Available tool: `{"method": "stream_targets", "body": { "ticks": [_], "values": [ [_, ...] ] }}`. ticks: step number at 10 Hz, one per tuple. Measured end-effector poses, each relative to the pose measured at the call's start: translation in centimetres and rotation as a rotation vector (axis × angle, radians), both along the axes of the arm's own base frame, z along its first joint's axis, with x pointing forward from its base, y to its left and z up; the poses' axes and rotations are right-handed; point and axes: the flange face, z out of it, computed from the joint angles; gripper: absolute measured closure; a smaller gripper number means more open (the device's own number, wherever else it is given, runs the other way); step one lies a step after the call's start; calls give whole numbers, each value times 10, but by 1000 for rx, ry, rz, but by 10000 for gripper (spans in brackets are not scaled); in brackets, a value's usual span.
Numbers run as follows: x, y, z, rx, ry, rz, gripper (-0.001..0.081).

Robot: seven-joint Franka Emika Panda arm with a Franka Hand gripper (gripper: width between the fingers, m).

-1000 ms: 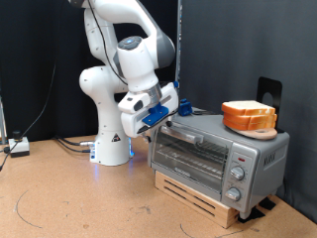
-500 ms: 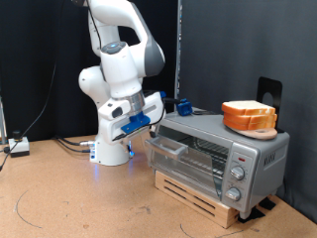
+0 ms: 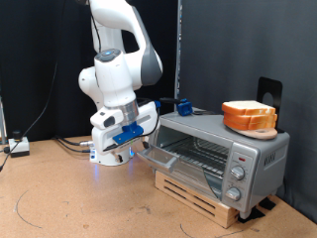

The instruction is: Make a piece of toast with the oven

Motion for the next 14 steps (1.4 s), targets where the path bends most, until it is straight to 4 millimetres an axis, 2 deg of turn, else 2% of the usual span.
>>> {"method": "stream_targets", "body": {
  "ticks": [7,14],
  "values": [
    [19,-14,-21,-28,16,-14,-1],
    [23,-15,-24,-27,12,-9,-1]
  ]
}}
